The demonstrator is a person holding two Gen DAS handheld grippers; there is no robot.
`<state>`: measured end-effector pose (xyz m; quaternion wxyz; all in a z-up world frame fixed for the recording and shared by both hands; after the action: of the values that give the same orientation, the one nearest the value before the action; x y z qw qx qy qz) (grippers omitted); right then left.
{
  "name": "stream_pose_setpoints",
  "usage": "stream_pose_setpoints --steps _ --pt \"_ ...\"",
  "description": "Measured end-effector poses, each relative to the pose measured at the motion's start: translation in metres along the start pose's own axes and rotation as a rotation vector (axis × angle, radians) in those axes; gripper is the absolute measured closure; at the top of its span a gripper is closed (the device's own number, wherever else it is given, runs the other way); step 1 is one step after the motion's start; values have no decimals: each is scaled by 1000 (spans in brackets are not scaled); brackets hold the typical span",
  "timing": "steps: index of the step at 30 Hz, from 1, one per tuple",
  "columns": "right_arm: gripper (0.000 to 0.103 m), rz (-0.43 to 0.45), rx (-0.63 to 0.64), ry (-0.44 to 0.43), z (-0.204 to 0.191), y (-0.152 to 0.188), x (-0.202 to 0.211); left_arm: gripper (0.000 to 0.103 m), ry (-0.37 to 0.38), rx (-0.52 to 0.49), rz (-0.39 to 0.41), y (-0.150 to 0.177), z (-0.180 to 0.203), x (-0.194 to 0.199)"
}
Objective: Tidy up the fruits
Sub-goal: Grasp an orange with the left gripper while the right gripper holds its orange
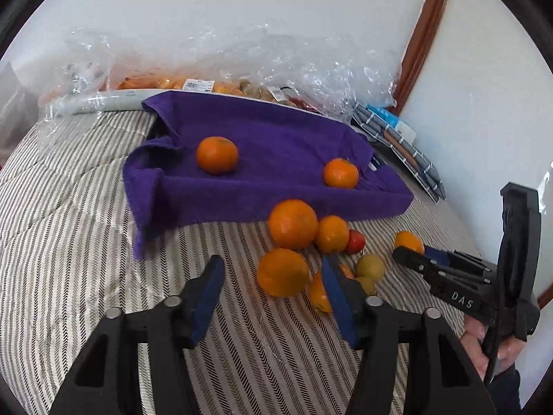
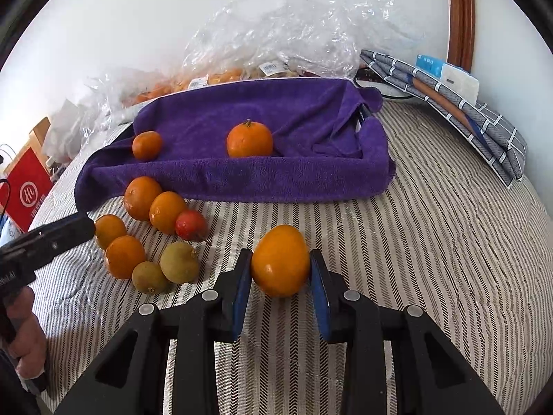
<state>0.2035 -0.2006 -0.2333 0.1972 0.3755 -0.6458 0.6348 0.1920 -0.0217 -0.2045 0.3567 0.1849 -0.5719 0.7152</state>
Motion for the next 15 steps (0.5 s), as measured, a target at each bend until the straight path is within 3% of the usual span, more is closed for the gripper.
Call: stream_pose_setpoints --steps 1,2,5,11,15 --pt "70 2 -7 -3 1 0 0 71 -1 -10 -15 2 2 -2" --pt "70 4 -13 -5 1 -1 1 74 5 -15 -22 2 2 -3" --pt "70 12 -35 -16 4 -1 3 76 -33 -3 12 -2 -4 2" --pt "70 2 -52 -2 8 0 1 75 -82 93 61 -9 -29 13" --pt "70 -12 -44 9 7 1 -2 68 -68 55 32 -5 -20 7"
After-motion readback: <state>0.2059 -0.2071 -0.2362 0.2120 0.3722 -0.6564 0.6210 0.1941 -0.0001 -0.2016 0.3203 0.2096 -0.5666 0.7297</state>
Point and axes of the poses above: each gripper's, at about its wrist camera, not at the fingertips, and x roughly against the way its jaws point, z to its right, y to its underside, the point moved 10 cm from there along -x, roughly the way its jaws point, and after that the axes turned 1 degree about z, right-handed, at the moved point
